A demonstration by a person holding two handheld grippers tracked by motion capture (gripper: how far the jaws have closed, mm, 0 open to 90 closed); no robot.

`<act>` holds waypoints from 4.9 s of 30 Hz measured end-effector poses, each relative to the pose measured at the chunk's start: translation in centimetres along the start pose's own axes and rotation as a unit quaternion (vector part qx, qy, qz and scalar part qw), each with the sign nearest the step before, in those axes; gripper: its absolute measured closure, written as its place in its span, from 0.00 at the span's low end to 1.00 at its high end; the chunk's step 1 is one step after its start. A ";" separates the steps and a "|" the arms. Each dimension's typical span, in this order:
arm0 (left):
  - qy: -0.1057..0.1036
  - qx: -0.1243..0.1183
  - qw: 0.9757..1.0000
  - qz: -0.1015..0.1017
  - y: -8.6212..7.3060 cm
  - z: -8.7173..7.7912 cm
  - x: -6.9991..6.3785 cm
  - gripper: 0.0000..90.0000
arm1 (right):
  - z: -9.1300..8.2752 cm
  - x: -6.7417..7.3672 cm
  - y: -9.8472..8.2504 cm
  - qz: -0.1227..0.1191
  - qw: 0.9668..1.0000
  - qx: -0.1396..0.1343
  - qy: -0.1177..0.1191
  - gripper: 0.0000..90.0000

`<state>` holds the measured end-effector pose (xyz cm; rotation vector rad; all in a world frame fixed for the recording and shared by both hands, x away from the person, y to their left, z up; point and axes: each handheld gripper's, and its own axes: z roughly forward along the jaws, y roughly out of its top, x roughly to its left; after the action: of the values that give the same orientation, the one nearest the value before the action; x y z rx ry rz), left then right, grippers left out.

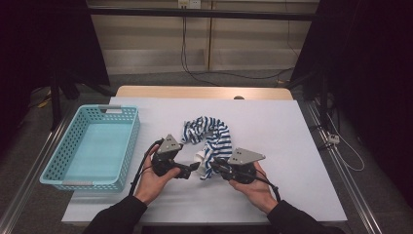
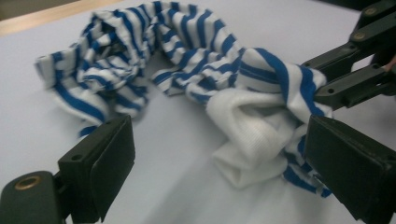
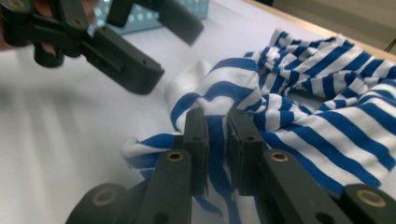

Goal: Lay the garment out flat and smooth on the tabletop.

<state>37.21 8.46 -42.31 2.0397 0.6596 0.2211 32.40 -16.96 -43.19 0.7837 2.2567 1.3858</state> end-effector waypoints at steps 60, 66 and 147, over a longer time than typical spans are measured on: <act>-0.005 0.004 0.999 -0.040 -0.3 -0.3 0.5 0.74 | 3.4 -6.4 3.5 0.021 0.997 0.053 -0.054 0.55; -0.014 -0.015 0.999 -0.037 0.1 -0.7 -0.1 0.50 | 5.9 -8.1 4.8 0.011 0.996 0.055 -0.064 0.48; 0.054 0.021 0.993 -0.103 4.2 3.8 5.4 0.48 | -1.7 -0.4 -0.4 -0.017 0.994 0.085 0.072 0.60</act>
<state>44.82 6.87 -41.39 1.9919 0.9437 0.1999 31.66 -18.53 -42.76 0.7146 2.5147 1.2842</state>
